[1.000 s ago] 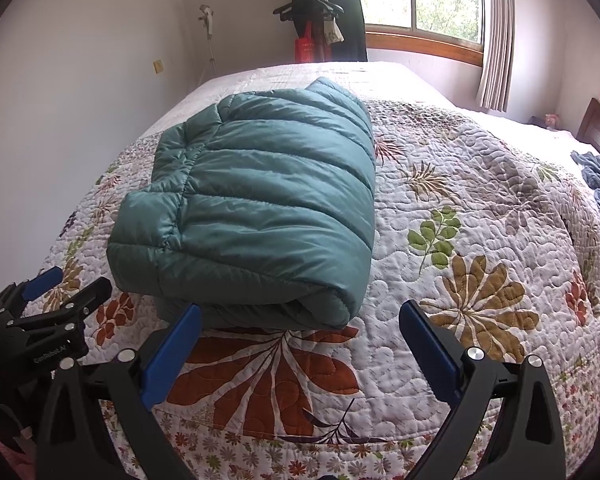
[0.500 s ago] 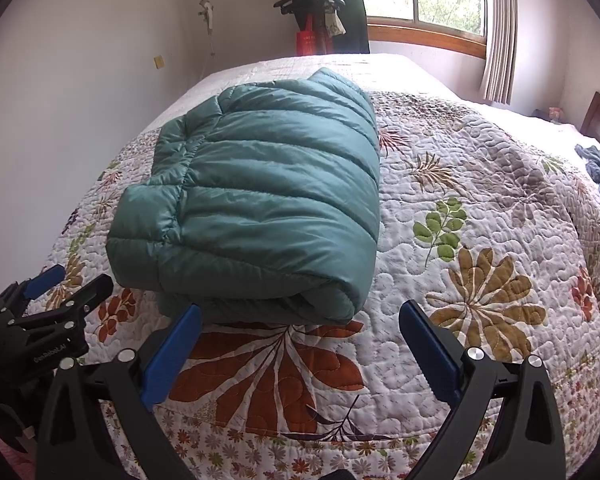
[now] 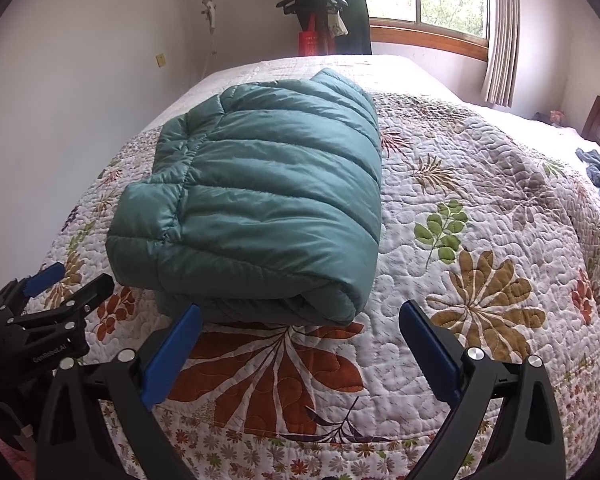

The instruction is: Fold large clothes

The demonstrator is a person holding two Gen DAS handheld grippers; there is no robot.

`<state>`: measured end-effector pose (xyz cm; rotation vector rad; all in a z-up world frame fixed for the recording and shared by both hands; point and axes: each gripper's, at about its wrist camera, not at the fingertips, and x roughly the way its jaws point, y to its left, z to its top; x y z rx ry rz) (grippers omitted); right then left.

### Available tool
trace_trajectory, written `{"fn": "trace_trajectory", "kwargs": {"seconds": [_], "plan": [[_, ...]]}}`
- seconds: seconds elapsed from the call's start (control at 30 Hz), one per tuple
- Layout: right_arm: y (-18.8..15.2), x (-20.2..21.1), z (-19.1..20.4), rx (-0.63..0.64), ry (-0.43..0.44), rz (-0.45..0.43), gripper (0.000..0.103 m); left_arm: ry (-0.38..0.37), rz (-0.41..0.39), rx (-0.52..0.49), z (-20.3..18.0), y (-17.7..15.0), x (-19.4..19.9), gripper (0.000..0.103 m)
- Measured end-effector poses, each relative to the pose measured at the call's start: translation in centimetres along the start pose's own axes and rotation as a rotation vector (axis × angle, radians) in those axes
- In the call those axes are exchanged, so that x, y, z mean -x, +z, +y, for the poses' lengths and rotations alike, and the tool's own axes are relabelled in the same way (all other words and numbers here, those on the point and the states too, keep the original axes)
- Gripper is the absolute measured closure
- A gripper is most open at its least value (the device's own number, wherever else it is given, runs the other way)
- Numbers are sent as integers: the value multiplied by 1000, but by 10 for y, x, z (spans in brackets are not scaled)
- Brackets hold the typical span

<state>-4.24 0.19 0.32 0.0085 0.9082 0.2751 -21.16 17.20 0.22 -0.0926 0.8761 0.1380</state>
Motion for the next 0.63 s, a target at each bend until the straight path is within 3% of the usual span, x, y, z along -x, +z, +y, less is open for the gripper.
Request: {"fn": "trace_trajectory", "kwargs": {"seconds": [0.17,0.43,0.63], "plan": [[1,-4,-4,-23,35,6,4,0,0,-1,0,0,0,5],[1,-5,-4,-16,-56,1,4,-3,3,-2,0,0,-1,5],[1,-5,-4,-7,-71,1,4,-5,5,-7,0,0,-1,5]]}}
